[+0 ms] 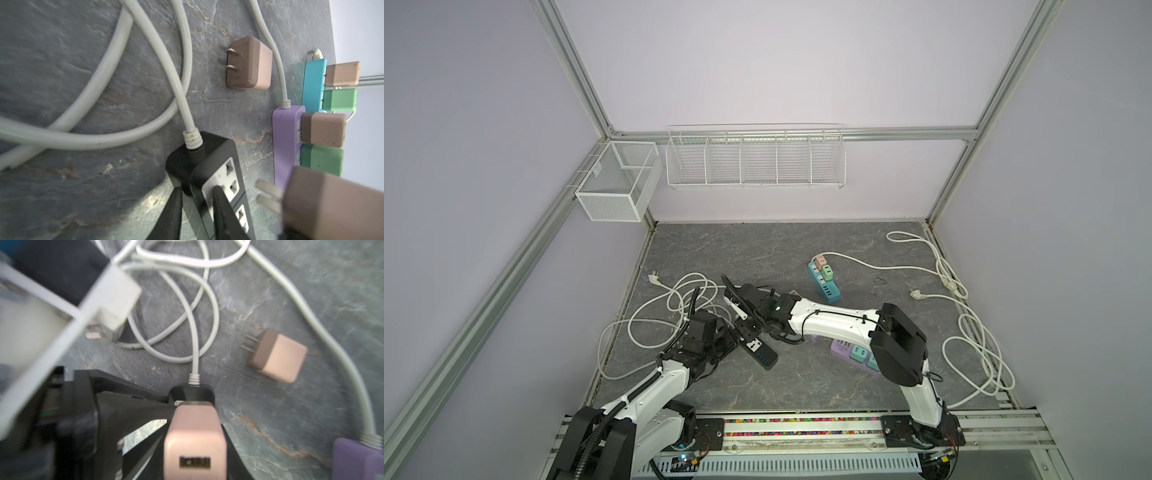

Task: Pull the plug off the socket
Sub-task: 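Pull the pink adapter up out of the black strip with the right gripper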

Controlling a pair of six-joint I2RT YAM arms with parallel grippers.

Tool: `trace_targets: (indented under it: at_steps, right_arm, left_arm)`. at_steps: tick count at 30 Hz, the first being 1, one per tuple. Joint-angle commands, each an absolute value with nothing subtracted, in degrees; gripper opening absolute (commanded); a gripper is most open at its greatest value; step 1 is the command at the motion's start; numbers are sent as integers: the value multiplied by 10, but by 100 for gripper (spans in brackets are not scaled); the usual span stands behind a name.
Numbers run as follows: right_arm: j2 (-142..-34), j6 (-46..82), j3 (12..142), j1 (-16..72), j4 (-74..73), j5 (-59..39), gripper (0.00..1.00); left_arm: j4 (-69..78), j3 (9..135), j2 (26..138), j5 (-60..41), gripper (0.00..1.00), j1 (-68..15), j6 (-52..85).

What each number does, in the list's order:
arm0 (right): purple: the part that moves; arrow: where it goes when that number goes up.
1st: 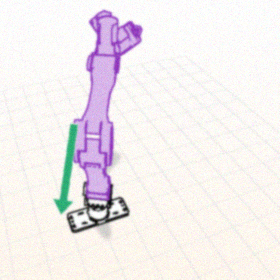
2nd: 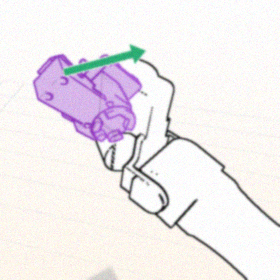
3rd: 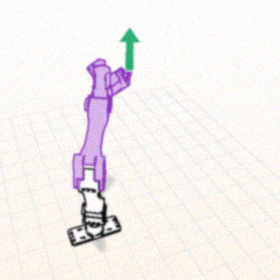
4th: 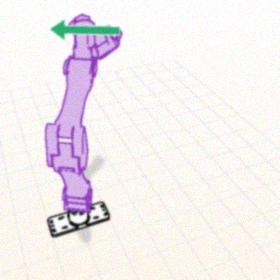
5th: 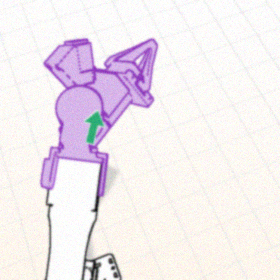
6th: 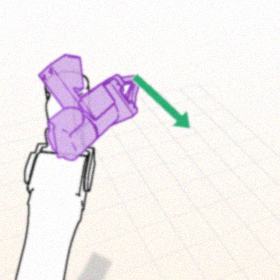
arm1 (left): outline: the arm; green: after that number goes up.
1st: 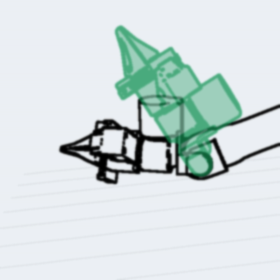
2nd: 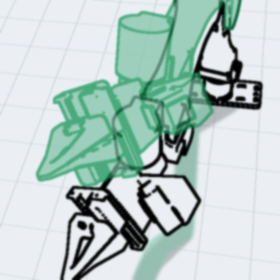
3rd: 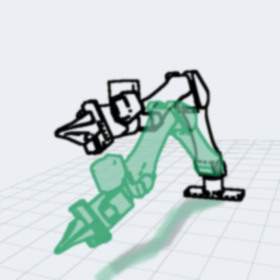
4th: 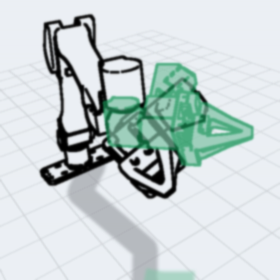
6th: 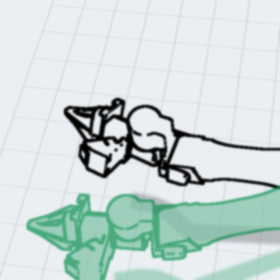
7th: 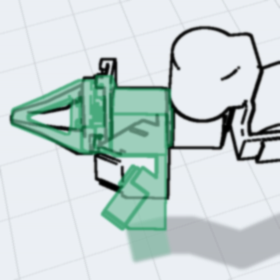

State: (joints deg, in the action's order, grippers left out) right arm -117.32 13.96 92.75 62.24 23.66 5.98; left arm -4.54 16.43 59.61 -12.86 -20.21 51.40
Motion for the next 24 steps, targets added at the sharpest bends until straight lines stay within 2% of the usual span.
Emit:
trace_targets:
  at_steps: [1, 14, 24]
  right_arm:
    - [-1107, 159, 898, 602, 208, 43, 8]
    - [-986, 245, 749, 549, 113, 18, 8]
    - [-1031, 345, 708, 517, 11, -34, 7]
  left_arm:
    - [-100, 154, 597, -106, 26, -201, 518]
    - [-167, 207, 521, -109, 27, -201, 503]
    - [-212, 243, 443, -92, 31, -206, 501]
